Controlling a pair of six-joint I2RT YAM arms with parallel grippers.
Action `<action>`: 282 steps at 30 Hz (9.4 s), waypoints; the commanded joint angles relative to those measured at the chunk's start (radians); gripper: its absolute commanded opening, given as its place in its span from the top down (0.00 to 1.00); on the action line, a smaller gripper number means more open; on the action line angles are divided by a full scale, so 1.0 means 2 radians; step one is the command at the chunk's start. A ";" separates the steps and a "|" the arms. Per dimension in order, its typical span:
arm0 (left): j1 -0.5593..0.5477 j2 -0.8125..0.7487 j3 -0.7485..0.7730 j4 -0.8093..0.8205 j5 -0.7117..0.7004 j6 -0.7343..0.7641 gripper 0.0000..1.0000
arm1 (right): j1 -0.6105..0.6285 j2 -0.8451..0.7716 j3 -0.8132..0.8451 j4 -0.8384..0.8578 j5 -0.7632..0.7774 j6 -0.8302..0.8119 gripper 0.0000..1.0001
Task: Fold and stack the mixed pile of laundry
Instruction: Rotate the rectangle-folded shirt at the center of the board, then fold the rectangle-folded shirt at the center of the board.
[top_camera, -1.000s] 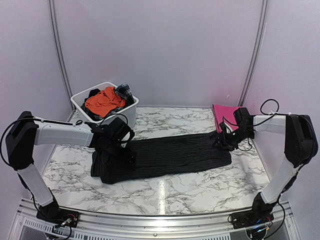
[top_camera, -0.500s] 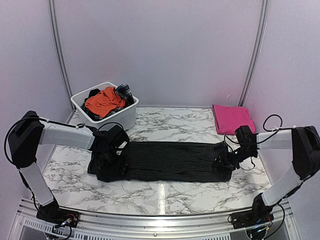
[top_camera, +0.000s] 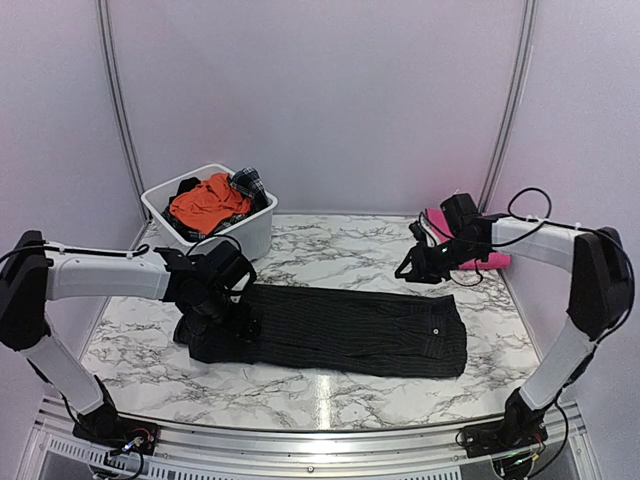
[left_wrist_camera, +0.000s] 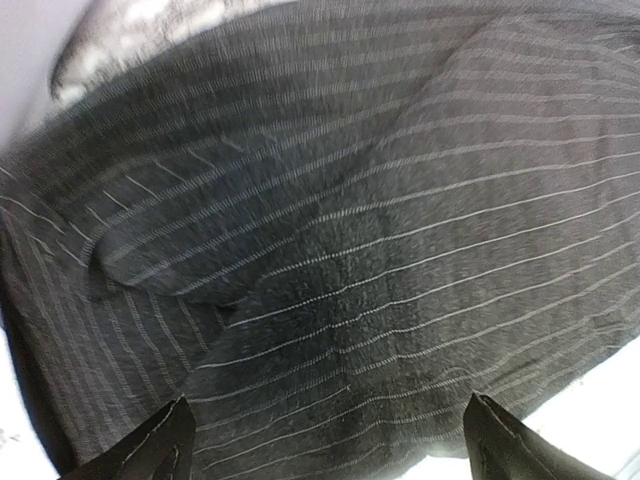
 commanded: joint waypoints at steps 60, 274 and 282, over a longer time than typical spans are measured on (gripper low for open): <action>0.070 -0.054 0.171 -0.006 -0.039 -0.025 0.01 | 0.052 0.492 0.514 -0.053 0.063 -0.042 0.65; 0.065 0.352 0.308 0.126 0.157 -0.201 1.00 | -0.004 0.253 -0.008 0.333 -0.117 0.220 1.00; 0.041 0.235 0.168 0.125 0.145 -0.183 1.00 | 0.026 0.147 -0.138 0.339 -0.110 0.232 1.00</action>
